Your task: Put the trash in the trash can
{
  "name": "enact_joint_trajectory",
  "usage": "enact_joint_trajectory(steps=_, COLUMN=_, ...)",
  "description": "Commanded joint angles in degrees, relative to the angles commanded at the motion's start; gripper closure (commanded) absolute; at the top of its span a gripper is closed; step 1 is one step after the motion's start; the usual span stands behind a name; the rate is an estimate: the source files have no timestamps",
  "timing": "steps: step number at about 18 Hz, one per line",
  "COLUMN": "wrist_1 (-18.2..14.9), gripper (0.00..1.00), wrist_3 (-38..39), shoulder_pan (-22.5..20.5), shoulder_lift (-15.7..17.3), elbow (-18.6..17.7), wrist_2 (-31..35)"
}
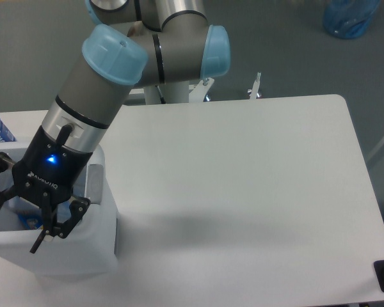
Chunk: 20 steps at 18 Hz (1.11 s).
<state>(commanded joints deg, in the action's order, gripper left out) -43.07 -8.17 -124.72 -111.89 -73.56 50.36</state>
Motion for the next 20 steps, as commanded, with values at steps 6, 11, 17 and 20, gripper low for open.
enact_joint_trajectory(steps=6, wrist_1=-0.1, gripper=0.0, wrist_3=-0.1, shoulder_pan=-1.7, shoulder_lift=0.6, elbow=1.2, wrist_2=9.7)
enact_joint_trajectory(steps=11, wrist_1=-0.4, gripper=0.0, wrist_3=-5.2, shoulder_pan=-3.9, shoulder_lift=2.1, elbow=1.7, wrist_2=23.0)
enact_joint_trajectory(steps=17, wrist_1=-3.6, gripper=0.0, wrist_3=-20.1, shoulder_pan=-4.8, shoulder_lift=6.5, elbow=-4.1, wrist_2=40.1)
enact_joint_trajectory(steps=20, wrist_1=-6.0, gripper=0.0, wrist_3=-28.4, shoulder_pan=-5.5, shoulder_lift=9.0, elbow=-7.7, wrist_2=44.0)
